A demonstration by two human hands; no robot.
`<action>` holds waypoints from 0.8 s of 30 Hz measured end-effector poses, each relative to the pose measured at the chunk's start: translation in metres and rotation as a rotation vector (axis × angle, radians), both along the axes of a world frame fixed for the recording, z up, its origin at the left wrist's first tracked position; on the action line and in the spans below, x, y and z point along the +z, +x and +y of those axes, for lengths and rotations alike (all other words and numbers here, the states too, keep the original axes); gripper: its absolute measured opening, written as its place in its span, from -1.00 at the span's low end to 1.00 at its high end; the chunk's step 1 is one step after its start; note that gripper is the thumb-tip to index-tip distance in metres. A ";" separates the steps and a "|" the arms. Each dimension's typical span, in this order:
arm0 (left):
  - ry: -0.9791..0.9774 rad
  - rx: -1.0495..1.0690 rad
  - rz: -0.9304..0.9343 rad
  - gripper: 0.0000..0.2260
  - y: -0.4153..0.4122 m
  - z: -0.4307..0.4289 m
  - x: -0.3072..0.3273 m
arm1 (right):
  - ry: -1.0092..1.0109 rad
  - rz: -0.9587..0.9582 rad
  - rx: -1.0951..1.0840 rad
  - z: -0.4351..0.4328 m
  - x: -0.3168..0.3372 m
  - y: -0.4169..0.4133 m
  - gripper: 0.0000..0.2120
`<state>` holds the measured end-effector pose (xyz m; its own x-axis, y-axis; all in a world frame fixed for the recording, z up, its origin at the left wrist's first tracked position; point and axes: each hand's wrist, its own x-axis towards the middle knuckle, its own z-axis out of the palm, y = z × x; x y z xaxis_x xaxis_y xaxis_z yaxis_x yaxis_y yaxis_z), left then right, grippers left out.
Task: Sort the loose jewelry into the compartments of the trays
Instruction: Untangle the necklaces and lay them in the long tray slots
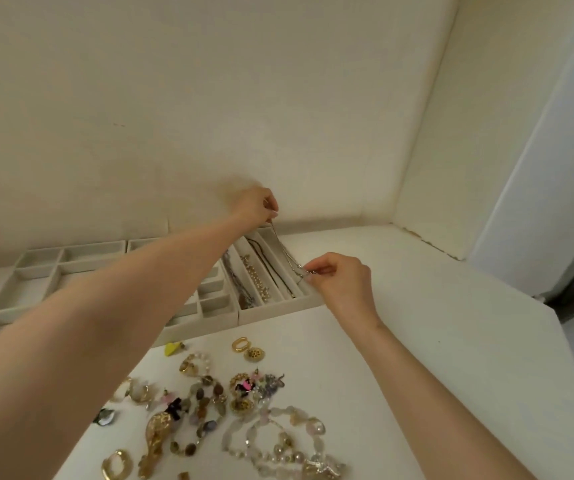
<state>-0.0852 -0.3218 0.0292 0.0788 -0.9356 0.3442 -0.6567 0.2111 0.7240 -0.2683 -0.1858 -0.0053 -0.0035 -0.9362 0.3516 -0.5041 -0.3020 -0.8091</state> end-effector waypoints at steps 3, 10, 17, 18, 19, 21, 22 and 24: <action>-0.027 -0.013 -0.039 -0.91 -0.004 -0.005 -0.006 | 0.004 0.019 0.009 -0.001 -0.003 -0.001 -0.87; -0.023 0.002 -0.128 -0.92 -0.001 -0.001 -0.009 | -0.015 0.073 0.021 0.000 0.001 -0.006 -0.94; -0.013 -0.006 -0.156 -0.91 0.011 0.030 0.004 | -0.010 0.063 0.000 0.006 0.003 -0.012 -0.90; -0.021 -0.010 -0.179 -0.91 0.014 0.039 0.005 | -0.006 0.058 0.004 0.008 0.003 -0.011 -0.90; -0.031 -0.012 -0.202 -0.90 0.016 0.048 0.006 | -0.001 0.052 0.012 0.010 0.003 -0.010 -0.90; -0.036 -0.015 -0.223 -0.88 0.021 0.070 0.008 | 0.015 0.039 0.036 0.015 0.003 -0.004 -0.90; -0.038 -0.014 -0.226 -0.88 0.023 0.082 0.009 | 0.026 0.036 0.051 0.018 0.004 0.001 -0.90; -0.046 -0.018 -0.218 -0.87 0.028 0.106 0.009 | 0.030 0.051 0.080 0.025 0.008 0.010 -0.90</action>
<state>-0.0575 -0.2157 0.0381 -0.0193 -0.9189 0.3939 -0.7926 0.2542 0.5542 -0.2584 -0.1605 0.0023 0.0883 -0.9429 0.3211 -0.5199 -0.3186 -0.7926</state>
